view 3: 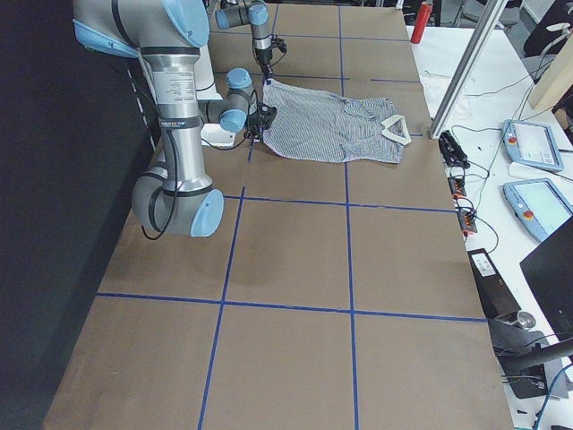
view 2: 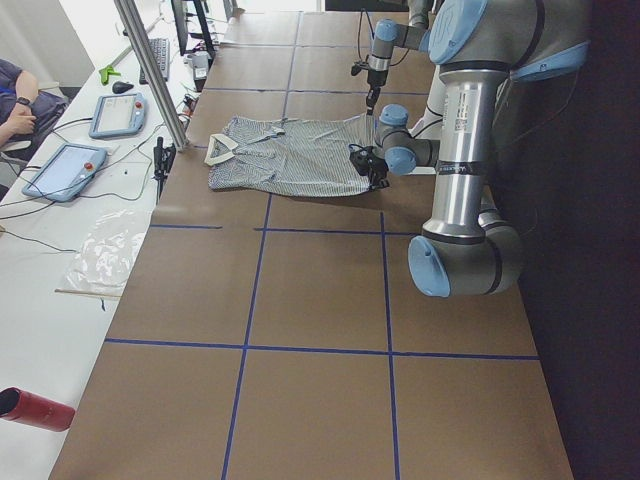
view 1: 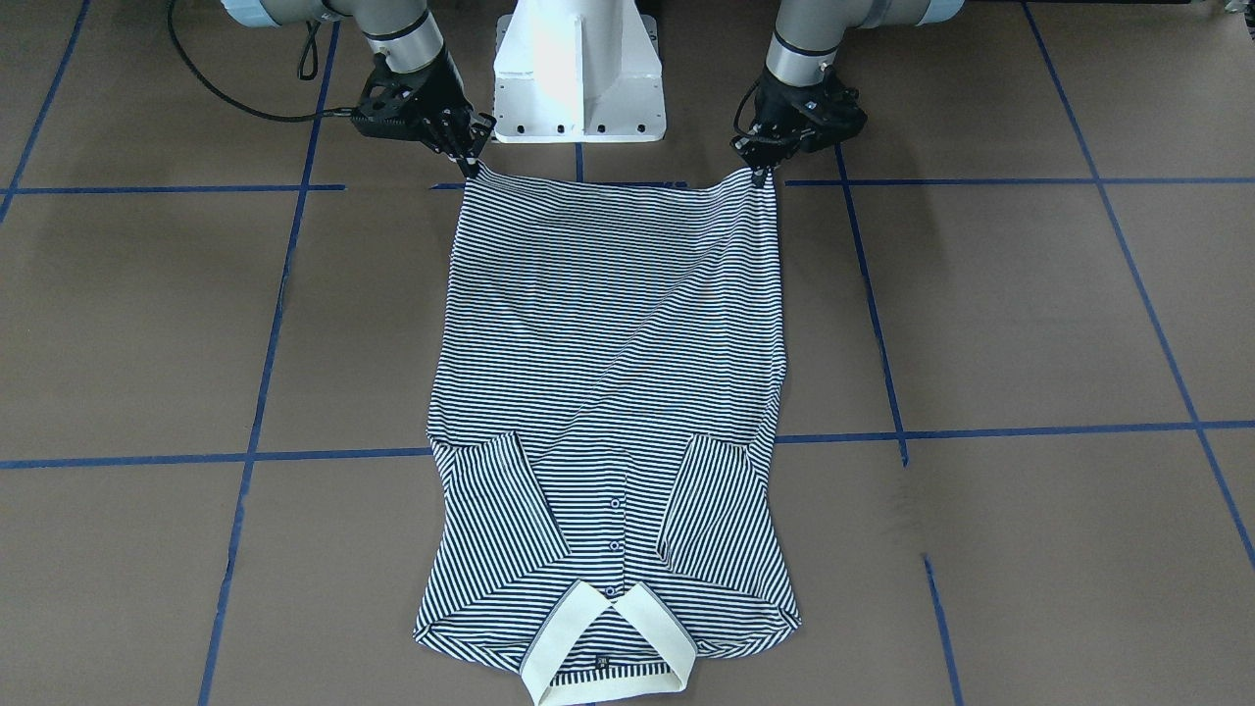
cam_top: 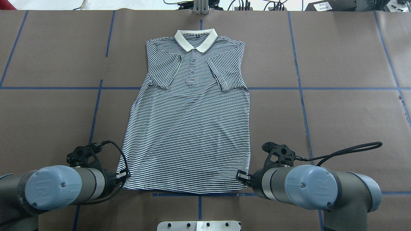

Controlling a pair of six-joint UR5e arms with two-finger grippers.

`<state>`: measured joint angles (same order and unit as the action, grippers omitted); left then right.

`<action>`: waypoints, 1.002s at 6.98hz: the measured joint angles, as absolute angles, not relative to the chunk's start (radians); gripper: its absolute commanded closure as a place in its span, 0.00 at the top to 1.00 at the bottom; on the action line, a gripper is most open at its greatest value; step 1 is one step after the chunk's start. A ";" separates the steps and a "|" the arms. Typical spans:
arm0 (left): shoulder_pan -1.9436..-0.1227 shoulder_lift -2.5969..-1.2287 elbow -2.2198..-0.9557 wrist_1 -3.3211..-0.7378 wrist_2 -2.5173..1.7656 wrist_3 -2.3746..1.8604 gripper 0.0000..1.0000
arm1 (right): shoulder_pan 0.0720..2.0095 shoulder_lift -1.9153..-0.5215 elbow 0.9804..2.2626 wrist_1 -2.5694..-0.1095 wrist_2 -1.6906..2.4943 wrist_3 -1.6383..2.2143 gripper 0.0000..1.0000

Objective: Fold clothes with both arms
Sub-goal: 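Grasp both hem corners with the left and right grippers, then lift the hem with both grippers and fold it toward the collar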

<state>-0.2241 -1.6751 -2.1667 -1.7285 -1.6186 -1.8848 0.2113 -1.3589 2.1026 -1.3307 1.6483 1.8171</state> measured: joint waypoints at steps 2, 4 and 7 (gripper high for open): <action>-0.206 -1.681 -2.235 -1.678 -1.620 -1.887 0.00 | 0.257 -1.389 2.144 -1.327 1.740 1.811 0.00; -0.142 -1.690 -2.282 -1.668 -1.618 -1.896 0.00 | 0.274 -1.430 2.205 -1.328 1.827 1.799 0.00; -0.007 -1.694 -2.436 -1.584 -1.621 -1.939 0.00 | 0.273 -1.538 2.344 -1.328 1.934 1.796 0.00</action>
